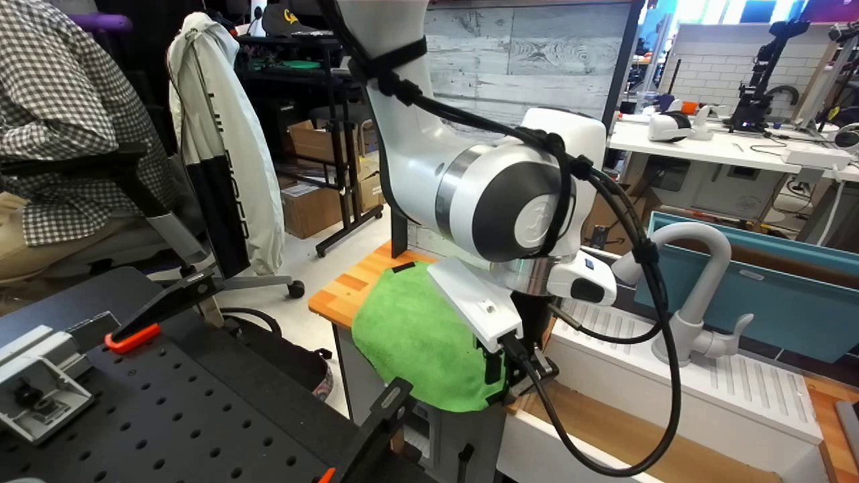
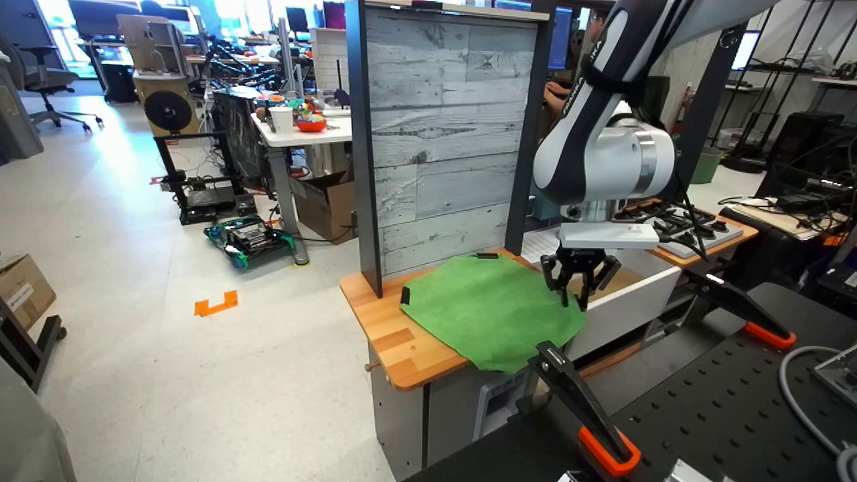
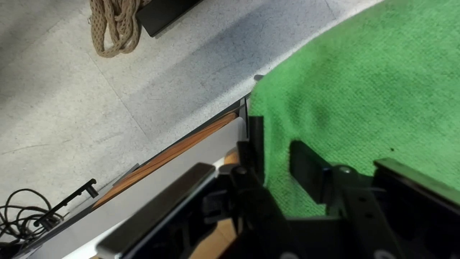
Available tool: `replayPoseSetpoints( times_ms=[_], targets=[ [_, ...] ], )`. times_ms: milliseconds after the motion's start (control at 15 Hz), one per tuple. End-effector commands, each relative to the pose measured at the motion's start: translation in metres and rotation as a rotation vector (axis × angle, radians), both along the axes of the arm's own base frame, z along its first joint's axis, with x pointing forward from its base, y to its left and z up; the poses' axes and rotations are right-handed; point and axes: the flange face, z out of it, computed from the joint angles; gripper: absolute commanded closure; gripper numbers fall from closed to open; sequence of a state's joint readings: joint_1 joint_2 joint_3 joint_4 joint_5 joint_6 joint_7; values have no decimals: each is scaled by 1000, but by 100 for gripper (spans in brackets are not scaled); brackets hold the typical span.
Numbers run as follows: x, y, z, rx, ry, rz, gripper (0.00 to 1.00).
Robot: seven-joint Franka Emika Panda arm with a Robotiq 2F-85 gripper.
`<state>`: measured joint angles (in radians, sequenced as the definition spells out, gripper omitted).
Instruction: Fold the green cloth
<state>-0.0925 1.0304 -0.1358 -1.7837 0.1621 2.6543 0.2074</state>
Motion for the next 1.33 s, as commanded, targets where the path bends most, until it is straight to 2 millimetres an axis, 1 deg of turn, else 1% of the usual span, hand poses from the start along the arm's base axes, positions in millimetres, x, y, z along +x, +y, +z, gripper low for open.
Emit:
replayPoseSetpoints(
  times_ms=[0,67,133,200,267,467,667,800,1000,1267],
  targets=[
    [5,-5,-7,-26,9,2,95],
    [6,-5,-6,-26,9,1,100],
    [6,-6,-6,-26,10,0,100],
    [6,-7,-6,-25,12,-2,100],
    [6,-8,-5,-24,11,-3,98],
    [8,-8,0,-21,1,-5,98],
    [12,-7,10,-11,-16,-4,98],
    [15,-5,19,0,-27,5,98],
    [22,2,38,6,-55,18,98],
    [35,20,69,16,-99,53,98]
  ],
)
